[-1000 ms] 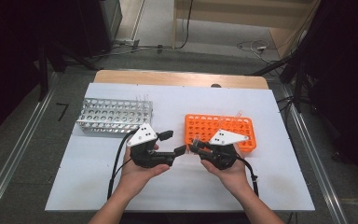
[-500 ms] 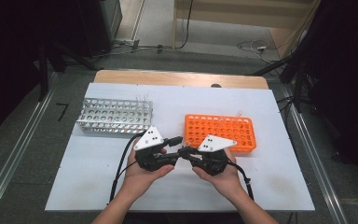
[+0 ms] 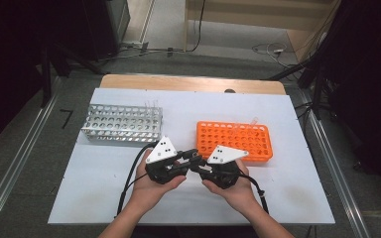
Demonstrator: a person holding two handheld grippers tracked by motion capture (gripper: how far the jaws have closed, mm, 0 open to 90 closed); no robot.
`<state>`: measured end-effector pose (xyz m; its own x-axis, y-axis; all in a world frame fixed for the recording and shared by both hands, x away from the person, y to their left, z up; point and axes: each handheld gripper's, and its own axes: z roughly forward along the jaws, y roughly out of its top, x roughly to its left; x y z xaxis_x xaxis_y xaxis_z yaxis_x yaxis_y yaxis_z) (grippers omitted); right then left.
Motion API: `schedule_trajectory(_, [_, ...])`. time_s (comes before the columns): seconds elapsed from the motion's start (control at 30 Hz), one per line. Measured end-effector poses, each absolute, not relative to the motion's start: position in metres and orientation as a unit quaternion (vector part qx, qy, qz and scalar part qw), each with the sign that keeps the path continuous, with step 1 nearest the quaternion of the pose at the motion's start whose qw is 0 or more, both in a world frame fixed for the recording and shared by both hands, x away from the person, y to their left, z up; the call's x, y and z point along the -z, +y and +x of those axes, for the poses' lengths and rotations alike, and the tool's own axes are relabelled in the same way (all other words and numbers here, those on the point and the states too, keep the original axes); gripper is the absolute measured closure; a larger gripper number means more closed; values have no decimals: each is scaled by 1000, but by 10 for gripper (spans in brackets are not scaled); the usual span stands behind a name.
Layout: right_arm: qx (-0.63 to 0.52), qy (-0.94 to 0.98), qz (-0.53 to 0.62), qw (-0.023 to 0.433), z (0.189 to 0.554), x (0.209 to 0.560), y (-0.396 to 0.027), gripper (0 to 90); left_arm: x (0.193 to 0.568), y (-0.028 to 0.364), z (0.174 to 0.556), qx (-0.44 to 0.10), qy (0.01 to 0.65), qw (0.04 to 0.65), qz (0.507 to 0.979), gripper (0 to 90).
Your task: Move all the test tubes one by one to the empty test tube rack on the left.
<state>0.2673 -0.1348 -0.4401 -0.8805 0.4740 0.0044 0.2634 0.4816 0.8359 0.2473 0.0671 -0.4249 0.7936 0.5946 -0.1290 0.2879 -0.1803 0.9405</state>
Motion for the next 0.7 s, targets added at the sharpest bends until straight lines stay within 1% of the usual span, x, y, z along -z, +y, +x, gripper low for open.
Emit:
schedule_trajectory(0.57, [-461, 852, 220, 113, 267, 441, -135, 732, 426, 68, 247, -143, 294, 568, 756, 766])
schedule_trajectory(0.63, [-462, 851, 221, 112, 267, 440, -136, 708, 426, 68, 248, -139, 295, 570, 754, 767])
schedule_trajectory(0.7, [-463, 851, 222, 112, 268, 440, -136, 658, 426, 69, 248, -138, 295, 571, 754, 767])
